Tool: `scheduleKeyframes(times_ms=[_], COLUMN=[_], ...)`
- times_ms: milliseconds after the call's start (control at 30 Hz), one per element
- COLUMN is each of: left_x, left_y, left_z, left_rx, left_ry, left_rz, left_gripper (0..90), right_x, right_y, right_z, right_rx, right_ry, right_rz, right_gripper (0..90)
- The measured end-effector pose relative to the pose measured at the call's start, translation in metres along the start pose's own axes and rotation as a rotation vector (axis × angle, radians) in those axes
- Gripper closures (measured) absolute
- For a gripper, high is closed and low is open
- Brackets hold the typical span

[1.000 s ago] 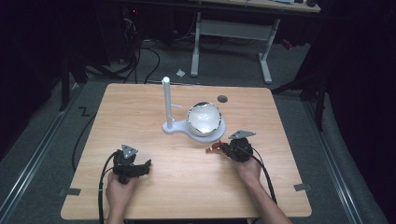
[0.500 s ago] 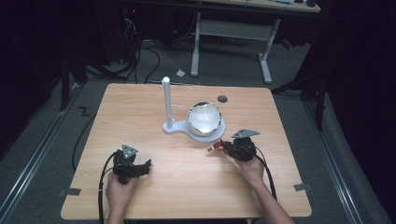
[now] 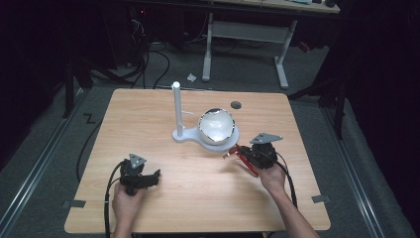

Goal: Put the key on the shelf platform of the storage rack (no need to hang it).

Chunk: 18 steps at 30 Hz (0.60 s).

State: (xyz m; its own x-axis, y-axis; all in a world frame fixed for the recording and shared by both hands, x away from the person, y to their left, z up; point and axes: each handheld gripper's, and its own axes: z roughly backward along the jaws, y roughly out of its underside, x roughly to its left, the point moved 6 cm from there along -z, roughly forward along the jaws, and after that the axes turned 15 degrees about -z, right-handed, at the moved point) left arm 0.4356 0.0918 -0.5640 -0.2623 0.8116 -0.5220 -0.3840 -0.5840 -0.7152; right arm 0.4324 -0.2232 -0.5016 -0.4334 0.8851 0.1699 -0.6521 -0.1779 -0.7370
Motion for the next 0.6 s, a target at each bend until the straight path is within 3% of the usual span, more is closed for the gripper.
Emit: scheduleKeyframes(times_ms=[333,600], left_x=[0.001,0.000], left_y=[0.000,0.000], left_z=[0.000,0.000], left_rx=[-0.002,-0.001], left_ry=[0.006,0.006], left_rz=[-0.010,-0.008], left_gripper=[15.3,15.4], right_x=[0.005,0.009], right_y=[-0.015,-0.030], right_z=[0.021,0.036], right_rx=[-0.028,-0.049], right_ry=[0.015,-0.028], right_rz=[0.053,0.050], right_gripper=[84.1,84.1])
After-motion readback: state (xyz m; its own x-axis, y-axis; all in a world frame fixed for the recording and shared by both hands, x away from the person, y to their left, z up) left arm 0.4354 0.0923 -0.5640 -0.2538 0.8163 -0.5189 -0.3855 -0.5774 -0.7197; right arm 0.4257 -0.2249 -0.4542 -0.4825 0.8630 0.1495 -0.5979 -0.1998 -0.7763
